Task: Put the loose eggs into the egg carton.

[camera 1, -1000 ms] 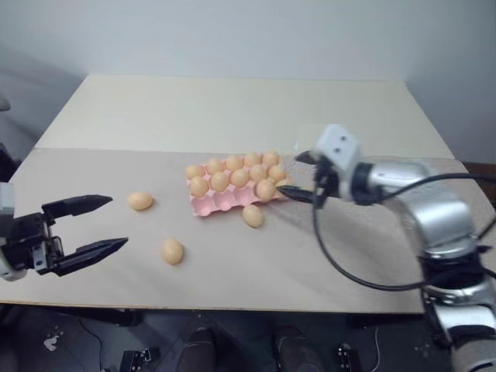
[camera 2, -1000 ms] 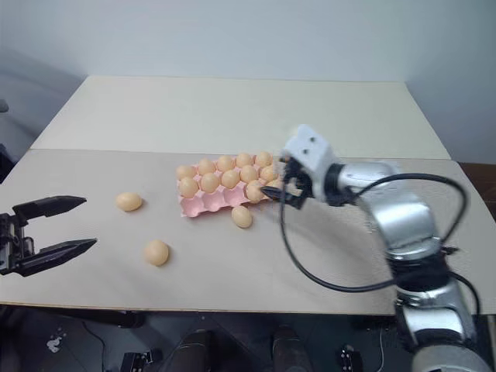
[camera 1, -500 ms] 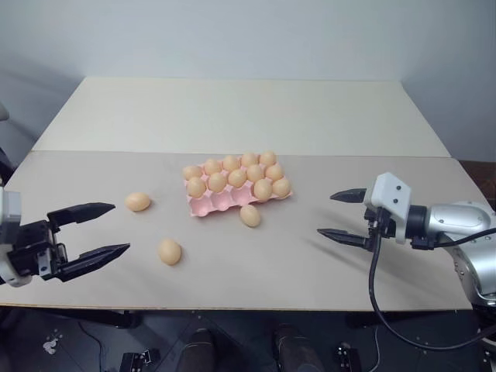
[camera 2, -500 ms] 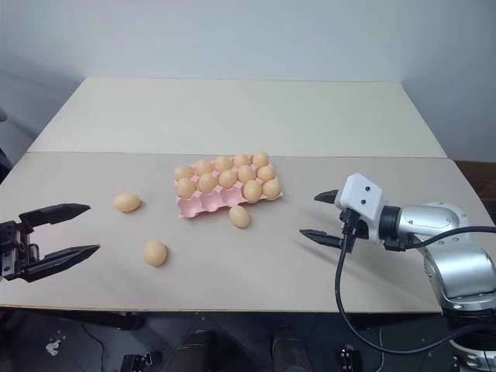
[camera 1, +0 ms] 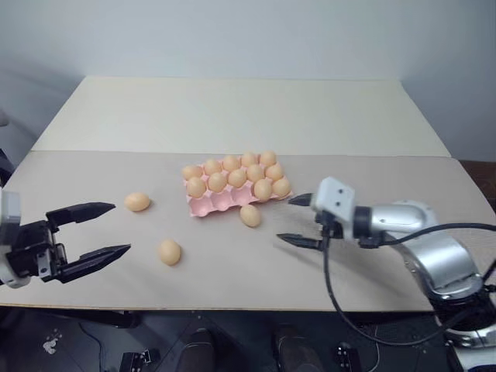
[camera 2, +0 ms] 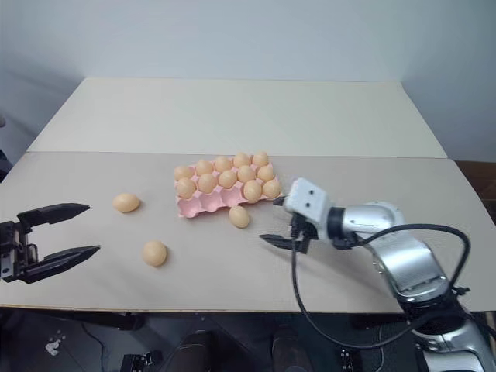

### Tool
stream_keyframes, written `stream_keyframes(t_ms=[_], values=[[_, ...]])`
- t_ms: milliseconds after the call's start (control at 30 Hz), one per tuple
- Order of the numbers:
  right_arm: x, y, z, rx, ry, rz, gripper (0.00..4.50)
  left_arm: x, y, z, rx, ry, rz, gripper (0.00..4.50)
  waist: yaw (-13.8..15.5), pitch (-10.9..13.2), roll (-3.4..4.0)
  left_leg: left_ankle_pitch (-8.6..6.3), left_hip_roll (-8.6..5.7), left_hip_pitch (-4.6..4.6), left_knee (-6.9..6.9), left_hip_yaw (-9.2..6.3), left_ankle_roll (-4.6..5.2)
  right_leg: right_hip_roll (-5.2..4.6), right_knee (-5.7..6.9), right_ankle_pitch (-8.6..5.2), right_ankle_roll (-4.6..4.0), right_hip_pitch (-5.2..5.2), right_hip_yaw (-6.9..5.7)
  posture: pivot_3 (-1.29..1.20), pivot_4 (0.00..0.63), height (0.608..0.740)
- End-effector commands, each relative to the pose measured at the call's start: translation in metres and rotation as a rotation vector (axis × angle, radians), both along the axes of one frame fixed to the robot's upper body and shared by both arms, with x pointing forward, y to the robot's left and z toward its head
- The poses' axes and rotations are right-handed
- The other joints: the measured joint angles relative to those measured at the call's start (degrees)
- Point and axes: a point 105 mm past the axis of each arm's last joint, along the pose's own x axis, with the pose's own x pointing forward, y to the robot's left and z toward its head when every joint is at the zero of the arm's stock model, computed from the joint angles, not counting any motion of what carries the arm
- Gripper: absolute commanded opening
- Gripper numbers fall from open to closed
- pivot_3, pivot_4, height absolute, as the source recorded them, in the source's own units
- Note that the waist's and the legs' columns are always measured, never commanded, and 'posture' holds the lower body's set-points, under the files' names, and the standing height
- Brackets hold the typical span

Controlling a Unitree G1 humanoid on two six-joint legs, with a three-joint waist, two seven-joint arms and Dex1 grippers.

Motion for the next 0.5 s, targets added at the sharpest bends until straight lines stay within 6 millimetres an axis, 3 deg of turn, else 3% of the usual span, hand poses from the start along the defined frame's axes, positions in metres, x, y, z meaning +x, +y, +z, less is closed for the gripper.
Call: stream_keyframes(t_ms=[33, 233, 500], values=[[0.003, 0.019, 0.0, -0.022, -0.005, -0.015, 4.47, -0.003, -0.001, 0.01, 0.015, -0.037, -0.002, 4.5, 0.0, 0.0, -0.01, 0.0, 0.0, 0.01, 0.0, 0.0, 0.0, 0.0, 0.0, 0.0, 0.0, 0.0, 0.0, 0.0, 0.15, 0.74], [0.011, 0.051, -0.018, -0.043, 0.064, -0.036, 4.47, -0.003, 0.0, 0.01, 0.016, -0.039, 0.004, 4.5, -0.2, 0.0, -0.01, 0.0, 0.01, 0.02, -0.01, -0.03, 0.0, 0.01, 0.02, 0.0, 0.0, -0.01, -0.02, 0.0, 0.15, 0.74], [0.031, 0.066, -0.024, -0.049, 0.044, -0.123, 4.47, -0.004, 0.001, 0.012, 0.021, -0.049, 0.005, 4.5, -0.5, 0.0, -0.02, 0.0, 0.01, 0.02, -0.01, -0.04, 0.0, 0.02, 0.05, 0.0, 0.0, -0.03, -0.04, 0.0, 0.15, 0.74]])
